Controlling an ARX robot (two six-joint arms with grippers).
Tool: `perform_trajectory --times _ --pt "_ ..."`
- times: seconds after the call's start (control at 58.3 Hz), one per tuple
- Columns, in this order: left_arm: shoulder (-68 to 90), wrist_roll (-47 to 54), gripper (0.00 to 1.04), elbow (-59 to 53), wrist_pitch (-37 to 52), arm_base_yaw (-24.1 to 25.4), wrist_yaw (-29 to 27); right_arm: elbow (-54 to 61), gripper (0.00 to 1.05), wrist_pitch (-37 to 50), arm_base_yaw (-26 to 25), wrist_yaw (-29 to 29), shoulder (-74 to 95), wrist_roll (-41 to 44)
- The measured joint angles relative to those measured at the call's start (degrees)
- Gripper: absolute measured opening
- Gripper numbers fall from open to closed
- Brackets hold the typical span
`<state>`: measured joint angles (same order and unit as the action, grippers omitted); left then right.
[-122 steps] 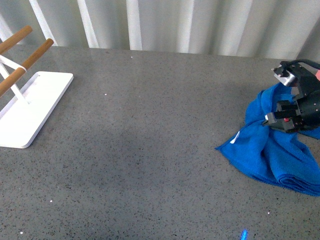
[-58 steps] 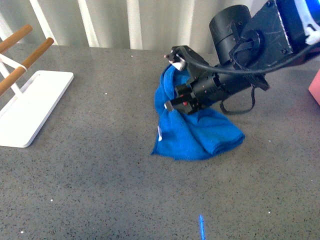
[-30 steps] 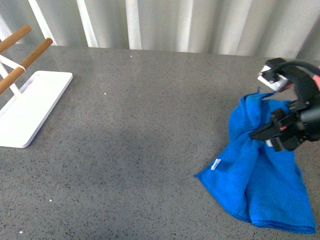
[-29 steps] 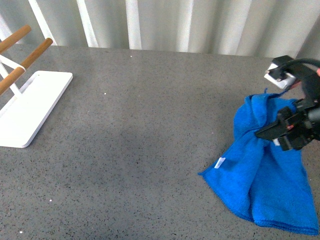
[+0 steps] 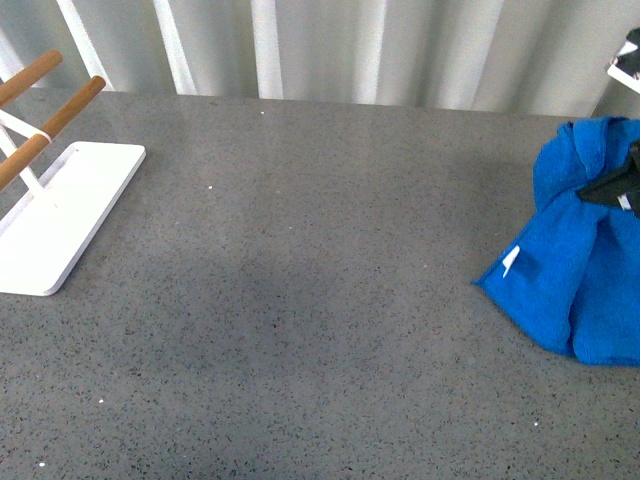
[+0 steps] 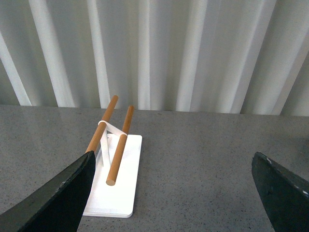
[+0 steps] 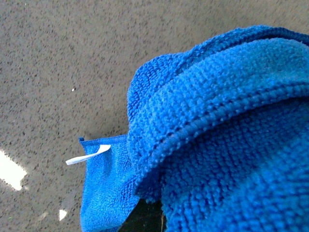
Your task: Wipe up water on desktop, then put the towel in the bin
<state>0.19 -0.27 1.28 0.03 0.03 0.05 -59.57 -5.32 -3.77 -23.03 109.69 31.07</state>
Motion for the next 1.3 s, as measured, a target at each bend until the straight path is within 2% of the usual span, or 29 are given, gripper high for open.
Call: perform_trajectory --times 0.206,0.36,0.549,0.669,0.806,0.943,1.303 --pt "0.0 0.0 0.98 0.0 0.0 0.0 0.0 -8.5 0.05 -2.0 3.0 2.4 -1.8 -0.9" --pt "0.0 0.0 0.98 0.0 0.0 0.0 0.0 -16.7 0.05 -5.0 2.9 4.0 -4.2 -2.6" --pt "0.0 0.0 0.98 0.0 0.0 0.0 0.0 -30.8 0.05 -11.7 -3.1 5.6 -5.1 -5.8" --pt "0.0 0.0 0.98 0.0 0.0 0.0 0.0 -37.5 0.05 -16.6 -10.0 7.1 -3.5 -7.5" --pt "0.0 0.0 0.98 0.0 0.0 0.0 0.0 -38.5 0.05 -19.1 -15.6 8.9 -1.0 -8.4" --pt "0.0 0.0 0.98 0.0 0.0 0.0 0.0 -36.0 0.05 -18.6 -19.0 10.2 1.5 -8.4" --pt "0.0 0.0 0.98 0.0 0.0 0.0 0.0 -30.1 0.05 -17.5 -21.6 12.0 7.5 -7.2"
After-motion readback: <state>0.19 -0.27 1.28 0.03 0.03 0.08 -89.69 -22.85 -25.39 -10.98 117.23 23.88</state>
